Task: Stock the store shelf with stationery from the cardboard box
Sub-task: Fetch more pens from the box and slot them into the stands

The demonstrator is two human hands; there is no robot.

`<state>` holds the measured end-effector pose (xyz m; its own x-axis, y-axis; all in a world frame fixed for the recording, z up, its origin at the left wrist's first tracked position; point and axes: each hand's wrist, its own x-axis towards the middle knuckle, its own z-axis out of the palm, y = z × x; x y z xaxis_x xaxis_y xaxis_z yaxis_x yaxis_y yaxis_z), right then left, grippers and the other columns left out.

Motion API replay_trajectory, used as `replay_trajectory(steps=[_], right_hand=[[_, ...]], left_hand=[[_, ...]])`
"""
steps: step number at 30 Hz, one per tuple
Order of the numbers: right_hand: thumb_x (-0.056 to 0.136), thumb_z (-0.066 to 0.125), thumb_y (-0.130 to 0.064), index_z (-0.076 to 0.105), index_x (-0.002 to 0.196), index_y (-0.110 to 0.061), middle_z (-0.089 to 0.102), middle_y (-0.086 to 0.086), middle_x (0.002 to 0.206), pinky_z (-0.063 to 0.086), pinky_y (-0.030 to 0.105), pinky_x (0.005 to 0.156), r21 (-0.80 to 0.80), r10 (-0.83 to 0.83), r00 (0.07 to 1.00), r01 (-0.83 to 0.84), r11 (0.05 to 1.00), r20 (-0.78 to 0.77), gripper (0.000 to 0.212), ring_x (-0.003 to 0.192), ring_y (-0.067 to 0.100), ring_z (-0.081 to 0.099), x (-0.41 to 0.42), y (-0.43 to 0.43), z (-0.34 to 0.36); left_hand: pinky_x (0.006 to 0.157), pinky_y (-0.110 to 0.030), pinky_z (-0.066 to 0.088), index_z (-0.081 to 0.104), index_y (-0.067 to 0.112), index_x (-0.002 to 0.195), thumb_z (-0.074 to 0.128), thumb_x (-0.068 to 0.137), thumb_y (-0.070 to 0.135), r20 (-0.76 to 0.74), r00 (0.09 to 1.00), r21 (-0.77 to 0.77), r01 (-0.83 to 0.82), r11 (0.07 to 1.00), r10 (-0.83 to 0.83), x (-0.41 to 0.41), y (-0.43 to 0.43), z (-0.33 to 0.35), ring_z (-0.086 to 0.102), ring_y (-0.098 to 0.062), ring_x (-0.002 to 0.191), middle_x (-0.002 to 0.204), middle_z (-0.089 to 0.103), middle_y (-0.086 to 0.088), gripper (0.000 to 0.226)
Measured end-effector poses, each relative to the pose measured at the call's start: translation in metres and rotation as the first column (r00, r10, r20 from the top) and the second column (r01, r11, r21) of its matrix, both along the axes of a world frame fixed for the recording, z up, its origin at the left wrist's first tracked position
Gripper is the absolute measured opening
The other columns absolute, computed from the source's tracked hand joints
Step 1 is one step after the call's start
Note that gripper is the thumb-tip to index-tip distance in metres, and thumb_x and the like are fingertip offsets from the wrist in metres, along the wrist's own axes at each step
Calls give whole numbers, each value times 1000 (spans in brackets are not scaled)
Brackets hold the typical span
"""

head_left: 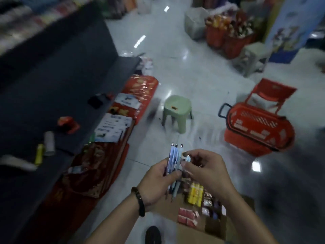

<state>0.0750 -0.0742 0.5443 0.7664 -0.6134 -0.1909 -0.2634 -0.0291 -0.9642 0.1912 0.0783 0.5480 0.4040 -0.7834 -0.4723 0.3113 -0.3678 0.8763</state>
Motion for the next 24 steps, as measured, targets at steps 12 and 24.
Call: replay_trajectory(steps=[12, 24], right_hand=[[84, 88, -17, 77, 104, -36, 74, -3, 81, 62, 38, 73, -262, 520, 814, -459, 849, 261, 30, 77, 15, 74, 162, 264, 196], [87, 85, -11, 74, 106, -31, 77, 4, 81, 60, 29, 62, -276, 710, 590, -660, 699, 385, 29, 71, 19, 76, 253, 598, 280]], left_hand=[[70, -40, 58, 66, 12, 128, 51, 108, 6, 25, 758, -289, -619, 730, 652, 42, 296, 172, 70, -30, 79, 105, 72, -16, 25], [78, -47, 62, 60, 14, 133, 50, 109, 8, 23, 511, -391, -787, 478, 859, 70, 622, 237, 72, -43, 92, 119, 71, -25, 27]])
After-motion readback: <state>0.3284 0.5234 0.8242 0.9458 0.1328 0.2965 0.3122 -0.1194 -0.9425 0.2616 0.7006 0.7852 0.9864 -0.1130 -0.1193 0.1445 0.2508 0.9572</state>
